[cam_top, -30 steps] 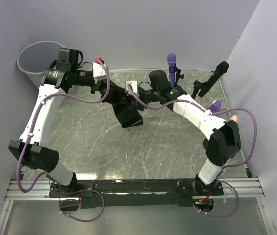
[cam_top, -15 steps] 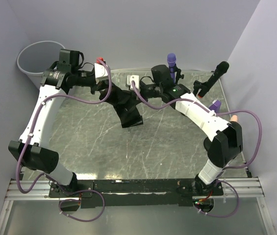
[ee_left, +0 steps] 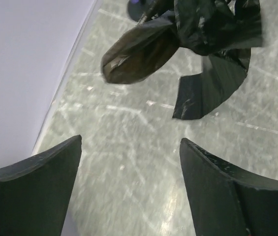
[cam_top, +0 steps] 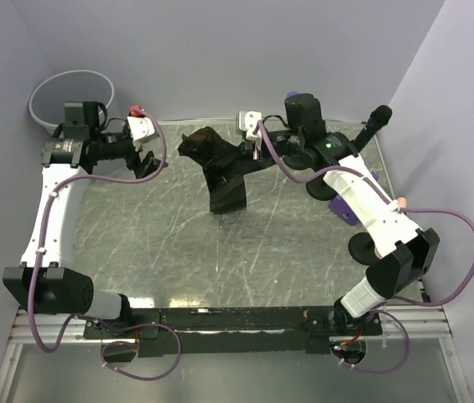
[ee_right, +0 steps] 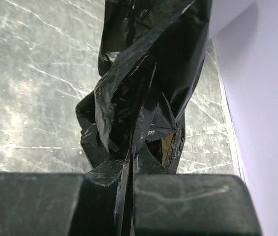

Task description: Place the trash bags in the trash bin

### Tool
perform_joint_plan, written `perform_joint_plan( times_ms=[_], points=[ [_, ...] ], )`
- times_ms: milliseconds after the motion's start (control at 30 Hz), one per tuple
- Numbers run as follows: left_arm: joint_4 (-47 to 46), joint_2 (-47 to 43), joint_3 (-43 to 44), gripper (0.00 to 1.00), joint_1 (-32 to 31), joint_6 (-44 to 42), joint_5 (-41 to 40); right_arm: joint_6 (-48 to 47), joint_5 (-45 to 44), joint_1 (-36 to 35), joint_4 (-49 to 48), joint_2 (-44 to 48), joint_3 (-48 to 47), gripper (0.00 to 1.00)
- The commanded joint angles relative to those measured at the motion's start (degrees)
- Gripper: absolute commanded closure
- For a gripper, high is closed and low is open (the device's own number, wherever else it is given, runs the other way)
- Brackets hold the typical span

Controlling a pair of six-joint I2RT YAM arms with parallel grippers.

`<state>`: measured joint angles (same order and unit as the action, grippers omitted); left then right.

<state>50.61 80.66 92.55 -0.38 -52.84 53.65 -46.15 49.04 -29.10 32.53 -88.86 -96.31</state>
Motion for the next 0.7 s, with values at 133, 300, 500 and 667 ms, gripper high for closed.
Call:
perform_joint_plan(
  times_ms=[133, 300, 500, 667],
  points=[
    [-31.3, -0.3, -8.8, 0.09, -2.3, 16.1, 7.0, -1.0, 2.4, -0.7, 6.1, -0.2, -6.6, 1.0],
    [-30.7, 1.8, -5.0, 0.1, -3.3, 17.3, 12.8, 0.2, 1.9, -0.8, 7.6, -1.8, -9.8, 1.0],
    [-18.1, 3.3, -3.1, 0.19, -8.9, 5.5, 15.0, 2.0, 1.2, -1.0, 6.0, -2.8, -10.6, 1.0],
    [-10.9, 6.5, 2.1, 0.51, -11.5, 3.1, 17.5, 3.4, 0.3, -0.9, 4.9, -3.5, -9.9, 1.0]
  ],
)
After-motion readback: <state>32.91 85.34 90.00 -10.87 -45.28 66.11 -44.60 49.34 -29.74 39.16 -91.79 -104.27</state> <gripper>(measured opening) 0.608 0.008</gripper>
